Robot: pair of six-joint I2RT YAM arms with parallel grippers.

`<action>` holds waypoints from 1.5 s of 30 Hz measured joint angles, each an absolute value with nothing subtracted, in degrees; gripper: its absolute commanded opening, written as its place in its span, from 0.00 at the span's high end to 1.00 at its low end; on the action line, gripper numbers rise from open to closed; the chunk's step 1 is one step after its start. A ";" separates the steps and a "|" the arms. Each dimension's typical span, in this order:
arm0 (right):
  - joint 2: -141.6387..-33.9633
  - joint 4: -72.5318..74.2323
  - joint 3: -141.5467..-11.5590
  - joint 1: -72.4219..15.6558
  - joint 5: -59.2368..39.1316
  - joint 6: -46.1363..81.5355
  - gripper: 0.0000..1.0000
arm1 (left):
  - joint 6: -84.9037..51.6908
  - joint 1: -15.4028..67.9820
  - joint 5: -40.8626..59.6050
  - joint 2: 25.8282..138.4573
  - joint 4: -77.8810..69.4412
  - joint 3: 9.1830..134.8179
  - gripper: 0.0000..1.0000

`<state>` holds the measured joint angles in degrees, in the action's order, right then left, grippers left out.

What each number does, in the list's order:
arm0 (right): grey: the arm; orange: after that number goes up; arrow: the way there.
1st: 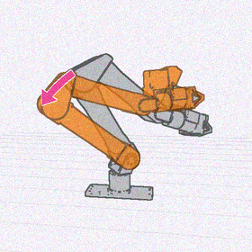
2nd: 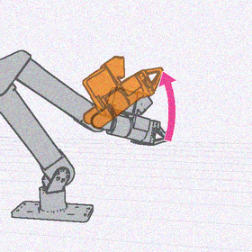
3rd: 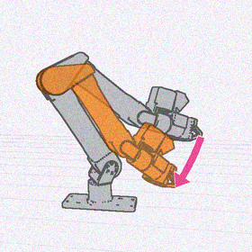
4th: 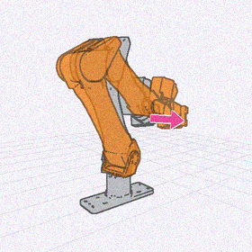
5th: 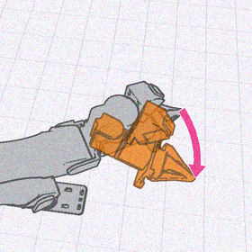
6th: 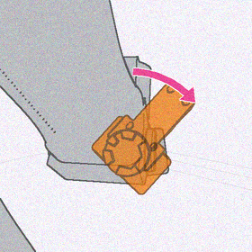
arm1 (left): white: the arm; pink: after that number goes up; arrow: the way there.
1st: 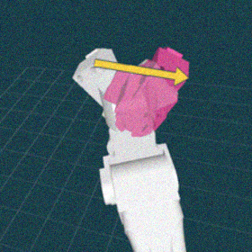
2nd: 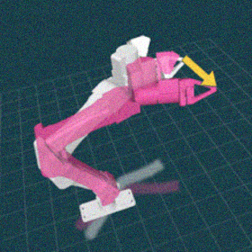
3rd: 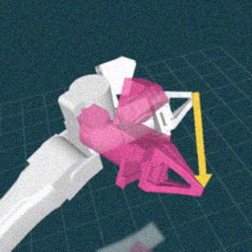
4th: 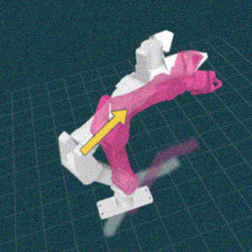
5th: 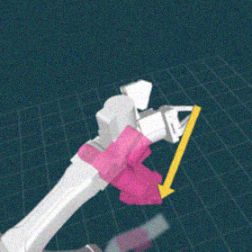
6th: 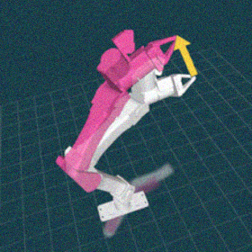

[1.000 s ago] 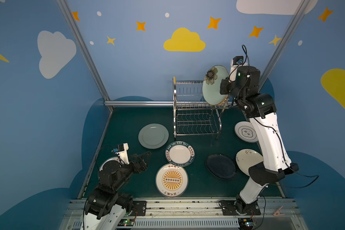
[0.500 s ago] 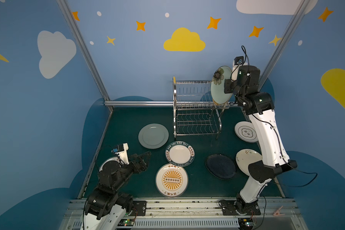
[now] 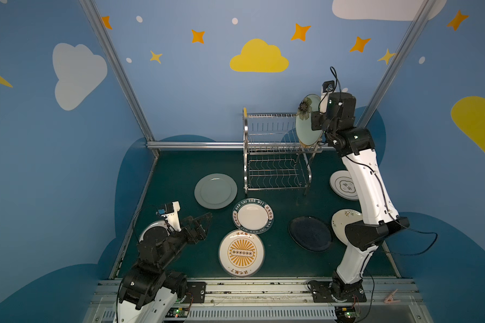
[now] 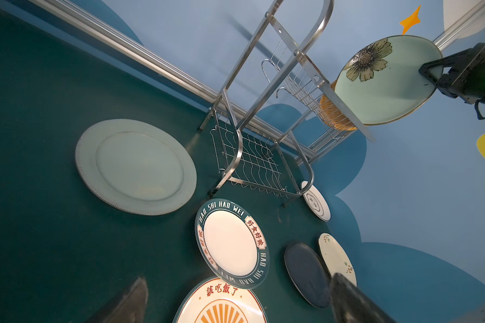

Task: Load the plates into the dish rack
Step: 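Carry the sunflower plate over the rack with the right gripper while the left arm withdraws, then lower the sunflower plate into the rack slot beside the wicker plate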

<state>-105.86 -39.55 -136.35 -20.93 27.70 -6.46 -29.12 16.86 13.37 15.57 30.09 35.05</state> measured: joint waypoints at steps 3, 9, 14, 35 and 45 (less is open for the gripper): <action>-106.48 -39.03 -136.35 -20.69 27.33 -6.50 1.00 | -29.12 16.91 13.37 15.57 30.06 34.89 0.00; -108.12 -38.33 -136.33 -20.64 26.76 -6.50 1.00 | -29.15 16.91 13.37 15.46 30.00 34.89 0.00; -108.81 -37.91 -136.27 -20.64 26.65 -6.72 1.00 | -29.12 16.91 13.37 15.14 29.87 34.89 0.00; -108.95 -32.10 -133.58 -22.72 31.05 -14.22 1.00 | -29.12 16.91 13.37 14.41 29.82 34.89 0.00; -108.92 -30.46 -130.50 -22.90 32.08 -14.11 1.00 | -29.15 16.91 13.34 14.00 29.82 34.89 0.00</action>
<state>-108.92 -30.46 -130.50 -22.90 32.08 -14.11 -29.15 16.91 13.34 14.00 29.82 34.89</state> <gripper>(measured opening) 0.070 0.998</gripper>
